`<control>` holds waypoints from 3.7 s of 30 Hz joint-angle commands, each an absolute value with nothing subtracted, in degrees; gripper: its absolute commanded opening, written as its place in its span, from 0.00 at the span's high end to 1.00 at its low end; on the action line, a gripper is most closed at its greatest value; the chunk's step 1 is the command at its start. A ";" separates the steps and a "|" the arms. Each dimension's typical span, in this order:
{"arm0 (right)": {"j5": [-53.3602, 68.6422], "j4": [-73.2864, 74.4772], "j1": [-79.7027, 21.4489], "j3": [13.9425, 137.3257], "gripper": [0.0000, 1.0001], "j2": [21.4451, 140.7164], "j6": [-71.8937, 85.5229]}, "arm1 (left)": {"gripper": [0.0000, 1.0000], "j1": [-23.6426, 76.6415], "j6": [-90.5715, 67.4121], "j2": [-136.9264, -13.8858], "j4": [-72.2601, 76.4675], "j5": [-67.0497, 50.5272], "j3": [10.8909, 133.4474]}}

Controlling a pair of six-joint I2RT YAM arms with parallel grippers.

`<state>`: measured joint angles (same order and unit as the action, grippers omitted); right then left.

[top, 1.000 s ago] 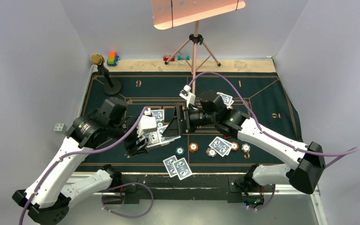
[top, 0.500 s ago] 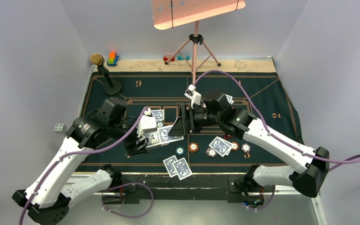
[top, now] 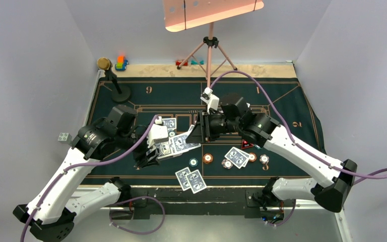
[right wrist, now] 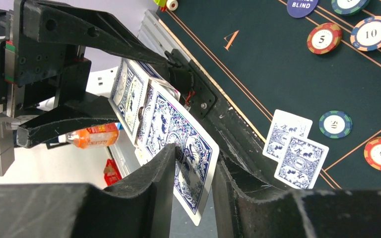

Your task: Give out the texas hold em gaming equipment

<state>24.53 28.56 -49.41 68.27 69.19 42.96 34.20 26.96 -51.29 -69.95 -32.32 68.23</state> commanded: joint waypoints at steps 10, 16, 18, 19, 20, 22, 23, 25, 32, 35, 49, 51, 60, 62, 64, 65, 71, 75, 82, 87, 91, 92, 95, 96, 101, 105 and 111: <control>19.96 34.92 -48.25 73.63 0.72 66.54 39.28 | 0.67 34.28 26.72 -50.29 -68.14 -33.58 69.26; 19.20 36.05 -47.64 74.31 0.74 66.52 38.40 | 0.67 34.31 26.65 -50.06 -68.28 -33.65 69.35; 18.24 37.13 -47.64 74.93 0.75 66.62 37.88 | 0.67 34.34 26.63 -50.01 -68.30 -33.69 69.35; 17.94 37.58 -47.64 75.37 0.76 66.60 37.63 | 0.67 34.35 26.58 -50.05 -68.36 -33.73 69.41; 17.92 37.77 -47.64 75.55 0.76 66.53 37.35 | 0.67 34.35 26.50 -50.07 -68.34 -33.73 69.44; 18.35 37.42 -47.60 75.44 0.78 66.17 37.07 | 0.67 34.34 26.11 -50.02 -68.29 -34.03 69.51; 18.22 37.44 -47.59 75.29 0.79 65.96 37.15 | 0.67 34.32 26.03 -50.09 -68.18 -34.17 69.52; 18.19 37.43 -47.55 75.14 0.81 65.52 37.15 | 0.67 34.32 25.89 -50.11 -68.04 -34.28 69.52; 17.76 38.17 -46.06 75.45 0.96 63.09 37.58 | 0.67 34.32 25.99 -50.33 -68.12 -34.28 69.18; 19.27 37.09 -43.85 74.40 1.00 61.14 38.32 | 0.67 34.31 26.26 -50.44 -68.35 -34.16 68.91; 24.94 34.98 -39.29 73.03 1.00 59.68 38.79 | 0.67 34.36 26.44 -50.09 -68.49 -33.94 68.91; 25.45 34.77 -39.25 72.90 1.00 59.79 38.93 | 0.67 34.36 26.47 -50.08 -68.48 -33.91 68.91; 23.69 34.51 -37.83 71.26 1.00 60.61 38.46 | 0.67 34.29 26.91 -49.72 -68.81 -33.93 68.91; 22.70 33.33 -36.55 69.94 1.00 62.56 38.34 | 0.67 34.33 27.00 -49.61 -68.75 -33.78 68.91; 23.55 29.69 -34.58 67.66 1.00 65.33 38.75 | 0.67 34.35 26.90 -49.67 -68.75 -33.91 69.02; 24.04 27.20 -33.59 66.34 1.00 66.99 38.96 | 0.67 34.36 26.89 -49.77 -68.85 -33.97 69.06; 20.79 17.29 -31.86 63.62 1.00 82.49 39.05 | 0.67 34.36 27.33 -49.93 -69.53 -33.61 69.13; 17.65 10.76 -31.75 63.29 1.00 90.54 40.10 | 0.67 34.34 27.49 -50.19 -69.98 -33.56 68.28; 14.66 2.14 -31.80 60.40 1.00 97.02 42.63 | 0.67 34.36 28.10 -49.58 -70.04 -32.99 66.84; 14.07 0.19 -31.81 56.80 1.00 99.31 43.70 | 0.67 34.32 28.20 -49.74 -70.46 -33.77 66.34; 13.11 0.76 -31.79 54.78 1.00 100.16 44.08 | 0.68 34.31 28.63 -49.87 -70.69 -33.92 65.77; 12.76 1.32 -31.81 54.57 1.00 100.26 44.12 | 0.67 34.36 28.64 -49.79 -70.59 -33.85 65.62; 11.19 4.95 -31.76 55.18 0.90 100.52 43.83 | 0.68 34.31 28.48 -49.68 -70.37 -33.82 65.57; 10.35 6.57 -31.75 55.60 0.86 100.50 43.42 | 0.68 34.34 28.48 -49.62 -70.35 -33.84 65.49; 7.45 11.96 -31.77 55.81 0.61 97.13 41.73 | 0.69 34.24 28.24 -49.57 -69.96 -34.06 64.60; 5.95 17.24 -31.79 57.28 0.44 93.43 40.08 | 0.70 34.06 28.04 -49.70 -69.55 -34.19 63.48; 6.01 23.16 -31.81 60.39 0.37 87.53 37.96 | 0.70 32.31 28.21 -49.77 -67.72 -33.38 61.78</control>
